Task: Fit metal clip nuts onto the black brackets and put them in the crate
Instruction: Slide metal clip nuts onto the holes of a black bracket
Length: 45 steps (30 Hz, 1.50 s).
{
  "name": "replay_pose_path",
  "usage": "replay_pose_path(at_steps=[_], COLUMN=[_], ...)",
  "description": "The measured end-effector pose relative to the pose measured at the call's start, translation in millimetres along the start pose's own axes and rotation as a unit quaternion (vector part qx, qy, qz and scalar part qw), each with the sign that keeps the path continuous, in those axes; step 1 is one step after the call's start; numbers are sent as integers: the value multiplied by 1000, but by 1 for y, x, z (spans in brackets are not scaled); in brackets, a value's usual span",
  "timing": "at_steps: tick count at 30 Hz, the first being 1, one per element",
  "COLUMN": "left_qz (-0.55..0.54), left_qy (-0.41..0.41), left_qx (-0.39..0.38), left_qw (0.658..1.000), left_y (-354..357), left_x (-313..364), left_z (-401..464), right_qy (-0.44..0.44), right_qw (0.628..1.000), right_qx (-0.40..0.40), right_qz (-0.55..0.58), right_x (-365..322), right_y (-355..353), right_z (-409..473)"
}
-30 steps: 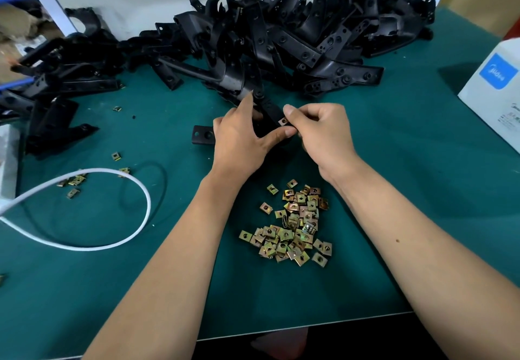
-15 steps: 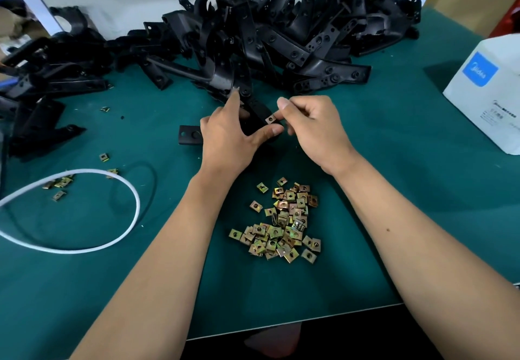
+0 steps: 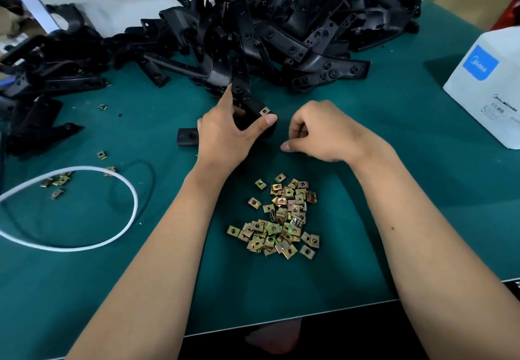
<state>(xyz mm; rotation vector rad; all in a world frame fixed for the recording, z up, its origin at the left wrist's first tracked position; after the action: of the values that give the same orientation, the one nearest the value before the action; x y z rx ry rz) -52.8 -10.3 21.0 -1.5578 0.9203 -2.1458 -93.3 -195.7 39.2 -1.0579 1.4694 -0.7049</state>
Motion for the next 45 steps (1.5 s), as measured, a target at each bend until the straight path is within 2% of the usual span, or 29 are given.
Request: replay_pose_path(at_steps=[5, 8, 11, 14, 20, 24, 30, 35, 42, 45], left_qz=[-5, -16, -22, -37, -51, -20, 5, 18, 25, 31], left_qy=[11, 15, 25, 35, 88, 103, 121, 129, 120, 114], left_qx=[20, 22, 9, -16, -48, -27, -36, -40, -28, -22], left_qw=[1000, 1000, 999, 999, 994, 994, 992, 991, 992, 993], left_y=[1, 0, -1, -2, 0, -1, -1, 0, 3, 3], left_x=[1, 3, 5, 7, 13, 13, 15, 16, 15, 14], left_z=[-3, -6, -6, -7, -11, -12, -10, -11, -10, -9], right_qy=[-5, 3, 10, 0, -33, -18, -19, -13, -3, -1], right_qw=[997, 987, 951, 917, 821, 810, 778, 785, 778, 755], right_qx=[81, 124, 160, 179, 180, 184, 220, 258, 251, 222], right_qz=[-3, 105, 264, 356, 540, 556, 588, 564, 575, 617], right_x=[-7, -1, 4, 3, -1, -1, -4, -7, -14, -15], right_y=[7, 8, 12, 15, 12, 14, 14, 16, 22, 23], right_z=[3, 5, 8, 9, 6, 7, 5, 5, 5, 6])
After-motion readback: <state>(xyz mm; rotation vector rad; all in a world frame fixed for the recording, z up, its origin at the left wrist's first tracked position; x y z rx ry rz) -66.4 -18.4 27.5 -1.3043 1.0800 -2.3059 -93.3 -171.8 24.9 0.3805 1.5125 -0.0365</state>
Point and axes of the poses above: each hand's wrist, its own z-axis towards the middle knuckle, its own y-axis out of the palm, x = y × z, the point moved 3 cm from there along z, towards the middle knuckle, and after that the axes turned 10 degrees about -x, right-handed, at the moved point
